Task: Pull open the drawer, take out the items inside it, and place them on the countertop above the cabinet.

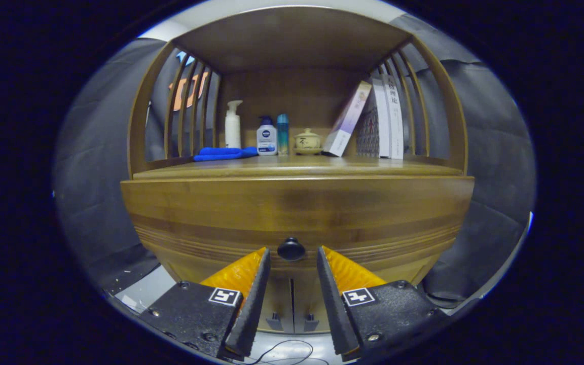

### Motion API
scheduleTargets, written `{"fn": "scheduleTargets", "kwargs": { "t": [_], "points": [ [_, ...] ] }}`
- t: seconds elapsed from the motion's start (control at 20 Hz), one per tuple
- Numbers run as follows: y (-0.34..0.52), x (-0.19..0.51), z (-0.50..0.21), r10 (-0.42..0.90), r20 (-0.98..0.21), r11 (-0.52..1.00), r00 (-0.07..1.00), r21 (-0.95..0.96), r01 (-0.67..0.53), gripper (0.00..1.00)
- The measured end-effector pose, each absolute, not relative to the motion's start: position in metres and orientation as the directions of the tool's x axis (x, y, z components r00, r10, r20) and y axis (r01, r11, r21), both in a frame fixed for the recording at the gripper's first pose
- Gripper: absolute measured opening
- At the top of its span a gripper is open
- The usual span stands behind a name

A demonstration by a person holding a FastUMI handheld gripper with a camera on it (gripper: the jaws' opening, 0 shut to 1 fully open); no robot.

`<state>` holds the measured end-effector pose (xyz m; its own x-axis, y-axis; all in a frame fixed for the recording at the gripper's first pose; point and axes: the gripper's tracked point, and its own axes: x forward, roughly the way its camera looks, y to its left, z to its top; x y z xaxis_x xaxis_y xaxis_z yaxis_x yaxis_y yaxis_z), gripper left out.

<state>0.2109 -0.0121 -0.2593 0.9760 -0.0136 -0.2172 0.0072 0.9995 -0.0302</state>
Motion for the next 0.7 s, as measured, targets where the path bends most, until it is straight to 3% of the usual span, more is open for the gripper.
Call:
{"fn": "scheduleTargets", "kwargs": {
  "t": [0.3,0.55,0.7],
  "points": [
    [-0.011,0.223,-0.259,-0.032,-0.235,0.999,0.972,-0.031,0.026,0.59],
    [-0.012,0.223,-0.259,-0.049,-0.240,0.999,0.969,-0.022,0.045,0.30],
    [-0.013,0.222,-0.261,-0.048,-0.251,0.999,0.967,-0.029,0.042,0.27]
  ]
}}
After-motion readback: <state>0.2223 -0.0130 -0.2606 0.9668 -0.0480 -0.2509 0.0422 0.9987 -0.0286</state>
